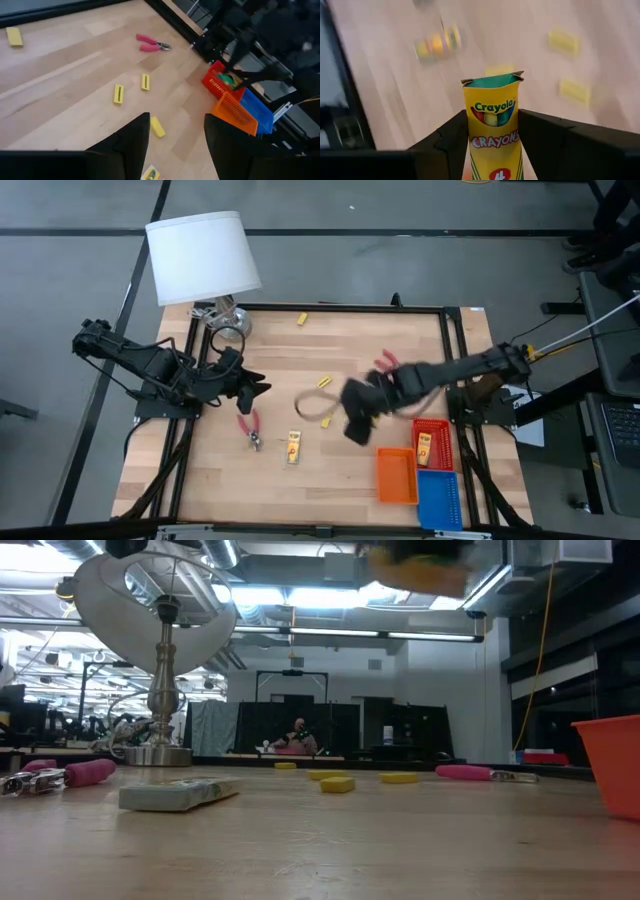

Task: Pick & Place School Supplies
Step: Put the yellow crayon box into the red basket

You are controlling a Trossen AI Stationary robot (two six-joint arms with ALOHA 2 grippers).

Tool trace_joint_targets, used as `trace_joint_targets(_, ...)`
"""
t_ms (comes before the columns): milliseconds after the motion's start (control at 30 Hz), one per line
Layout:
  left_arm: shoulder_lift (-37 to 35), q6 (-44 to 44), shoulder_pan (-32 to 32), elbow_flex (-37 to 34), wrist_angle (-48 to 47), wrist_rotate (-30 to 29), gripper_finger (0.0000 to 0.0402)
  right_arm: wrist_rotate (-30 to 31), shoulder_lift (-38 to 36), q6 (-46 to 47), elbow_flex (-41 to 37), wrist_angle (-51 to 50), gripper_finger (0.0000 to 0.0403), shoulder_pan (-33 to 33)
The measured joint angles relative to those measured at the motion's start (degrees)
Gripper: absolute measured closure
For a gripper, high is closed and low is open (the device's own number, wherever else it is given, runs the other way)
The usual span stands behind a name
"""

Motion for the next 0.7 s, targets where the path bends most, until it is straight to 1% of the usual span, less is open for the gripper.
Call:
trace_joint_targets(133,0.0,1.0,0.0,0.0,0.0,1.2,0.0217,4.3,0.0,14.6,0.0,-9.9,0.0238,7.3)
trace_joint_targets(267,0.0,2.1,0.0,0.0,0.0,2.2,0.0217,6.7,0.0,31.1,0.0,-18.4,0.0238,13.8)
trace_joint_targets(367,0.0,2.7,0.0,0.0,0.0,2.5,0.0217,7.3,0.0,43.4,0.0,-23.5,0.0238,18.4)
trace_joint_targets(500,0.0,4.0,0.0,0.0,0.8,3.4,0.0217,7.2,-0.1,55.9,-3.5,-23.9,0.0239,23.2)
trace_joint_targets(633,0.0,5.2,0.0,0.0,2.3,4.3,0.0217,3.7,-0.1,64.0,-10.5,-23.5,0.0241,26.5)
trace_joint_targets(700,0.0,5.2,0.0,0.0,2.9,4.6,0.0217,2.9,-0.4,67.2,-13.9,-23.7,0.0240,27.9)
